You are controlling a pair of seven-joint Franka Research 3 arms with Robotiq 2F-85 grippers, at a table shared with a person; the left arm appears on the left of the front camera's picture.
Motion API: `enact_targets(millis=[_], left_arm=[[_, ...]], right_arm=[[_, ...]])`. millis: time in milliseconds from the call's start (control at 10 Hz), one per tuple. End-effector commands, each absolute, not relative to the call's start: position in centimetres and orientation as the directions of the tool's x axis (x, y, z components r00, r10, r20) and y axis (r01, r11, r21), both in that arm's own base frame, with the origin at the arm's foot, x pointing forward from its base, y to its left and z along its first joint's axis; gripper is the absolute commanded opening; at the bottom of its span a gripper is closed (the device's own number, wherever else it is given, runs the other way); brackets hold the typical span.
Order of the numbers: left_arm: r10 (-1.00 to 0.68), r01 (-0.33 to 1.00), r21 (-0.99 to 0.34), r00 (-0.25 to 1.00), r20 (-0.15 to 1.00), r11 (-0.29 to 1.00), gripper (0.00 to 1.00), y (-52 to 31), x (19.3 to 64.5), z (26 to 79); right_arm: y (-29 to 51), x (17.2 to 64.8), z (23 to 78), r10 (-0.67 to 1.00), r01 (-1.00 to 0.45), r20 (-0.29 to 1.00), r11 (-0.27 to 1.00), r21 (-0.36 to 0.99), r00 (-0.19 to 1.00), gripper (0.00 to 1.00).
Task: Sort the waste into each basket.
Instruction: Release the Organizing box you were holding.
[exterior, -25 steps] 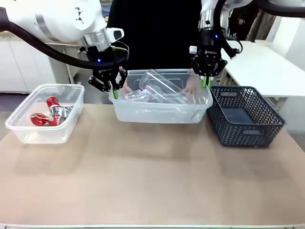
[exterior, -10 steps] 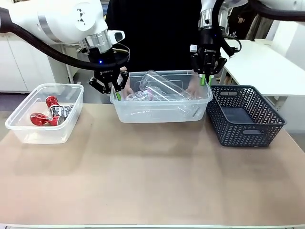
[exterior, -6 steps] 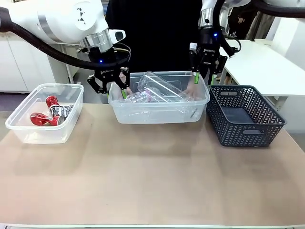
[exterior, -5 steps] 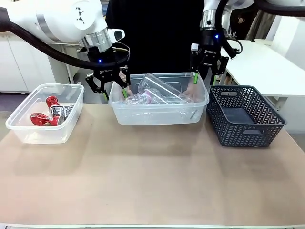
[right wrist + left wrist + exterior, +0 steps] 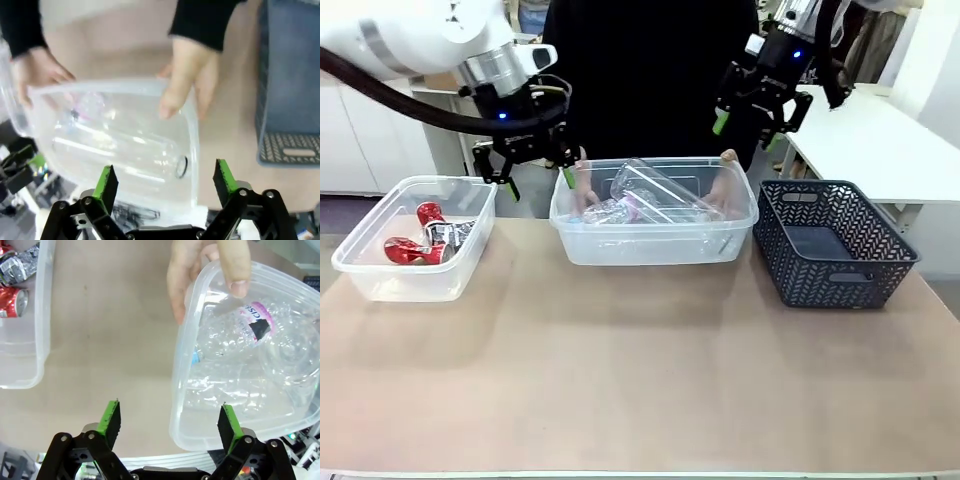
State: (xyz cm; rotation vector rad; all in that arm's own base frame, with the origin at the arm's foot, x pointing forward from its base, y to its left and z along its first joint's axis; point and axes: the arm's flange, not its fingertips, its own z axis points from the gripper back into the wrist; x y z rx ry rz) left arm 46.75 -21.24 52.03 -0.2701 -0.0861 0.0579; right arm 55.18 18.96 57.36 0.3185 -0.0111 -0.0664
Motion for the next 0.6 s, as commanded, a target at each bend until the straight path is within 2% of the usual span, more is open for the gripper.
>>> enact_targets(millis=[0,100,500], left_arm=[[0.040,-0.021,-0.310,0.998,0.056,0.950,1.00,-20.2,46.5,51.7],[0.069,-0.046,-0.269,0.995,0.077,0.962,1.00,-21.2,46.8,52.0],[0.069,-0.046,-0.269,0.995,0.077,0.962,1.00,-21.2,46.8,52.0]], right_arm=[[18.6,50.4,52.4,-0.064,0.016,0.165,0.960,0.280,0.984,1.00],[19.0,55.2,57.4,-0.067,0.063,0.000,0.948,0.313,0.998,1.00],[19.0,55.2,57.4,-0.067,0.063,0.000,0.948,0.313,0.998,1.00]])
